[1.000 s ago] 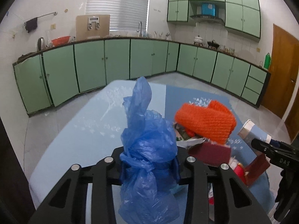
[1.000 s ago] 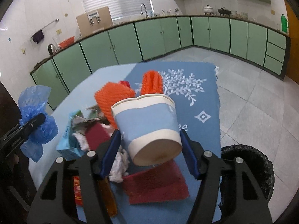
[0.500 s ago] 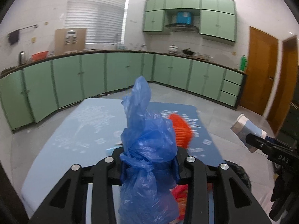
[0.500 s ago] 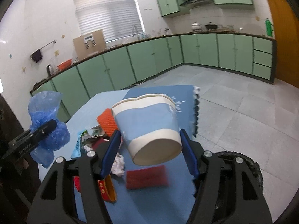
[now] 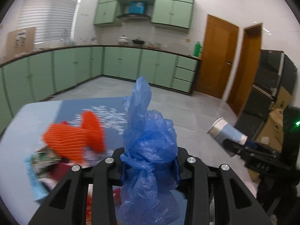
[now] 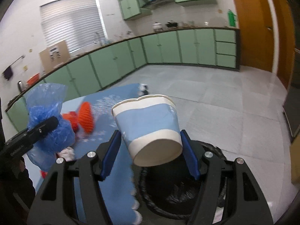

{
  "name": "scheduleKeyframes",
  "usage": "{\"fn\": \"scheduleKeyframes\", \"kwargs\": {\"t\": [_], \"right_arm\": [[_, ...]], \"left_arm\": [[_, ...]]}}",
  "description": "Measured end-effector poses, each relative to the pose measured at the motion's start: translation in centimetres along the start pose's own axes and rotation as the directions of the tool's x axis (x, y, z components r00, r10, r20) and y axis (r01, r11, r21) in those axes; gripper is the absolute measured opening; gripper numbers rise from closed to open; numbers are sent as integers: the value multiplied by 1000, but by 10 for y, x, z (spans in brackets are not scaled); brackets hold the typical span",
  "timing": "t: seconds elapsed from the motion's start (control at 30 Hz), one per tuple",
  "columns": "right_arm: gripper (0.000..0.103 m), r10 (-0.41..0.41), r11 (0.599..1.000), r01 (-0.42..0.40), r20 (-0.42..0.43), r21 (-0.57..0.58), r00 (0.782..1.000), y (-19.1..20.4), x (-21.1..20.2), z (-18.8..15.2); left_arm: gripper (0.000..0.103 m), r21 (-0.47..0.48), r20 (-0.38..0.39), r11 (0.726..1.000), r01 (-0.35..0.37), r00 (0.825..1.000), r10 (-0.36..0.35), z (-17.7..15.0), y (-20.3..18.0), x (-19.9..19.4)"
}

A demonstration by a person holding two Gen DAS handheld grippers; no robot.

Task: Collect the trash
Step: 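Carry the bag and cup over the black bin and open both tools, then grasp the red paper cup with the left tool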

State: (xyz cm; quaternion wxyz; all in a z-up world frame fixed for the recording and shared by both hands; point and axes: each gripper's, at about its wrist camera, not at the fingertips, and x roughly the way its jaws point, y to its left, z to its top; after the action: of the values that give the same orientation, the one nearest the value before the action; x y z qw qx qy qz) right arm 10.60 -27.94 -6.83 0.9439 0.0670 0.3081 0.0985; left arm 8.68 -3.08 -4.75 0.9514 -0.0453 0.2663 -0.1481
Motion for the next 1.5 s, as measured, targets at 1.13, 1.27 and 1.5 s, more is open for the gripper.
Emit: {"fn": "scheduleKeyframes", "kwargs": {"t": [1.13, 1.27, 1.5], "right_arm": [[92, -198, 971, 210, -110, 112, 974, -69, 51, -42], [92, -165, 980, 173, -89, 93, 982, -47, 48, -39], [92, -60, 998, 61, -27, 24, 998, 16, 42, -37]], "left_arm": [[80, 25, -125, 994, 111, 986, -107, 0, -45, 88], [83, 35, -100, 999, 20, 995, -17, -2, -20, 56], [85, 53, -82, 986, -160, 983, 164, -25, 37, -3]]}}
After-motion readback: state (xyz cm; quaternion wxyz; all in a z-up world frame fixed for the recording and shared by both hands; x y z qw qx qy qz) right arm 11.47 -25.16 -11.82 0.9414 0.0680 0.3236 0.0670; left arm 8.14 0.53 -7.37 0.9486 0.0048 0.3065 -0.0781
